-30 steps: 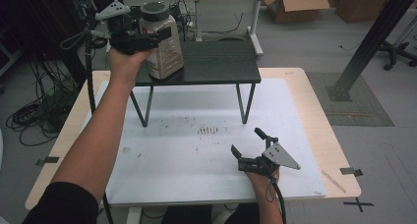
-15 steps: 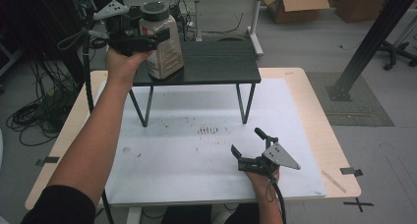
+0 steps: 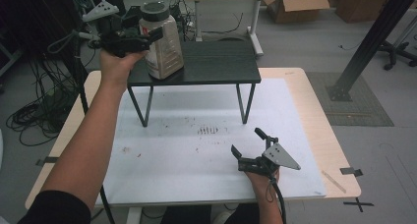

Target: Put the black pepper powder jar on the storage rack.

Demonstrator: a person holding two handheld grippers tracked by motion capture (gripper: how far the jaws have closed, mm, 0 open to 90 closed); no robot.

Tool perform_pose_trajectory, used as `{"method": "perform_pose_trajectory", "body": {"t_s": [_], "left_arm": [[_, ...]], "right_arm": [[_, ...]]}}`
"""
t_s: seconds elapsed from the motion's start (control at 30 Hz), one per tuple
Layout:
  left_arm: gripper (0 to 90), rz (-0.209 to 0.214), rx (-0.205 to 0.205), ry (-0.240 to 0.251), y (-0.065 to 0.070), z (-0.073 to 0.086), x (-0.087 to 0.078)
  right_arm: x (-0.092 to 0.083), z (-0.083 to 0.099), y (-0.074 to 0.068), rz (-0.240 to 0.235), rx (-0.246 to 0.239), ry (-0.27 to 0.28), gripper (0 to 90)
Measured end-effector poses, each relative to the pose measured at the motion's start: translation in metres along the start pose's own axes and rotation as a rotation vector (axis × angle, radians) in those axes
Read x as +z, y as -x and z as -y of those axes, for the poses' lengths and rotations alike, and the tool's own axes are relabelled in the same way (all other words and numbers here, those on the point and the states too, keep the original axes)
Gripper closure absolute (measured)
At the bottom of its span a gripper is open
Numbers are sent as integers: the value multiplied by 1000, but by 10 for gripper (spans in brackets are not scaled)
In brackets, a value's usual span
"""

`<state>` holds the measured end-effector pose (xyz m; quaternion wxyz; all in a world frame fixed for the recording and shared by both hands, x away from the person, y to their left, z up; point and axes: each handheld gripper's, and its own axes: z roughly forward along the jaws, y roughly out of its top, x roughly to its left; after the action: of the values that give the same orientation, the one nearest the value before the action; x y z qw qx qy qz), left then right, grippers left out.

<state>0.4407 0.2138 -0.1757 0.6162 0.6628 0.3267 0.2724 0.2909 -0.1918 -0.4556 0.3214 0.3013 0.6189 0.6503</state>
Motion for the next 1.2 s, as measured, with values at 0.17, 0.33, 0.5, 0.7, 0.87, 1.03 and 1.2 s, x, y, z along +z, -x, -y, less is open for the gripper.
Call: {"method": "perform_pose_trajectory", "body": {"t_s": [0.17,0.33,0.5,0.7,0.87,1.03,1.2], "left_arm": [[2,1,-7,11,1,2,-7],[2,9,-10,19,4,6,-17],[2,9,9,41,9,11,-29],[2,25,9,53,15,19,-42],[2,31,14,104,21,32,-54],[2,42,18,115,23,43,-64],[2,40,23,110,28,51,-73]], "right_arm": [[0,0,0,0,0,1,0],[0,0,0,0,0,2,0],[0,0,0,1,0,4,0],[0,0,0,3,-2,6,0],[0,0,0,-1,-1,1,0],[0,0,0,-5,0,0,0],[0,0,0,-9,0,1,0]]}}
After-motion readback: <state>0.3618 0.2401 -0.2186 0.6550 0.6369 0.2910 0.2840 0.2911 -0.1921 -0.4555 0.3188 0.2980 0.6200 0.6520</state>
